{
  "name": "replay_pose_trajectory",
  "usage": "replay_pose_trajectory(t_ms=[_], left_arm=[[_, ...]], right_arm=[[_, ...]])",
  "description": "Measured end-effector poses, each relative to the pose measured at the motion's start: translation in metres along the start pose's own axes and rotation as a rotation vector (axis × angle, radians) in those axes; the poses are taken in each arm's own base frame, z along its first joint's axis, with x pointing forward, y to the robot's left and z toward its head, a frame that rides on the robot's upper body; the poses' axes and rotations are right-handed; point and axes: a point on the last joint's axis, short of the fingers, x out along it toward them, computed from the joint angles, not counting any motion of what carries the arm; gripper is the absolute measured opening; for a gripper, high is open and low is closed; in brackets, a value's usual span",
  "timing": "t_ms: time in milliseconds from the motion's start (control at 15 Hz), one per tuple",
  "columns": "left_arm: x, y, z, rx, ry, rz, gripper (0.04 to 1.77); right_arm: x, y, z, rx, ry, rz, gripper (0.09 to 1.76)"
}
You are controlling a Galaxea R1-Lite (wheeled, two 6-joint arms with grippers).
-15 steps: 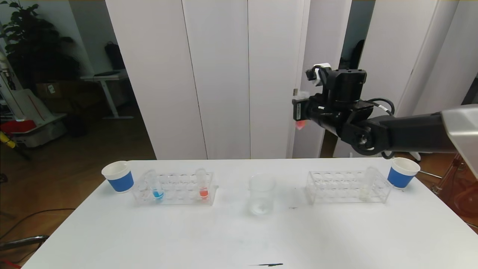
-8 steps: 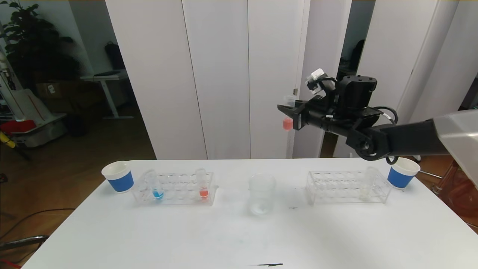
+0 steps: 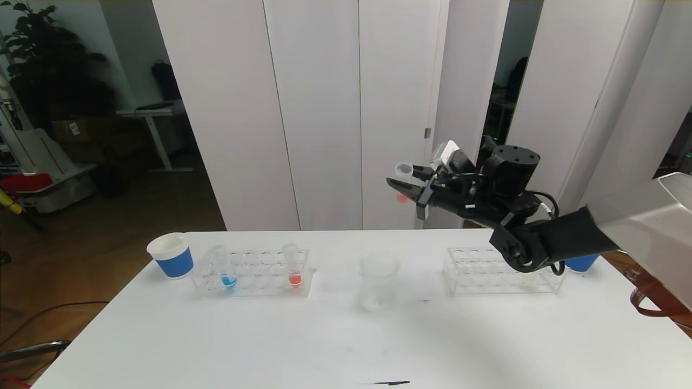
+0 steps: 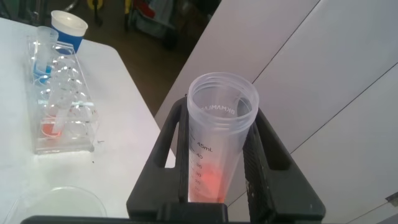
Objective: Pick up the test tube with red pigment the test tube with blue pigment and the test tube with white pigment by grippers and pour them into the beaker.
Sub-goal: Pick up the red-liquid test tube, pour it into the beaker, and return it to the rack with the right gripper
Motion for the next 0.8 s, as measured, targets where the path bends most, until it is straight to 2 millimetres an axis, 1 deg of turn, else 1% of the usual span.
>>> replay_pose_trajectory(t_ms=[133,267,533,800], left_arm=[[0.000,0.000,0.000,0.000,0.000,0.000,1.75],[0.000,0.000,0.000,0.000,0.000,0.000,1.75],[0.000,0.000,0.000,0.000,0.000,0.000,1.75],[0.000,0.000,0.000,0.000,0.000,0.000,1.75]], right_arm=[[0.000,0.005,-0.005,-0.102,0.009,0.020,0.57],[-0.001,0.009,-0.011,-0.165,0.006,0.055,0.57],[0.001,0.008,-0.024,-0.353,-0.010,0.093,0.57],[0.008,0.014,-0.033,-0.512,-0.062,0.183,0.57]])
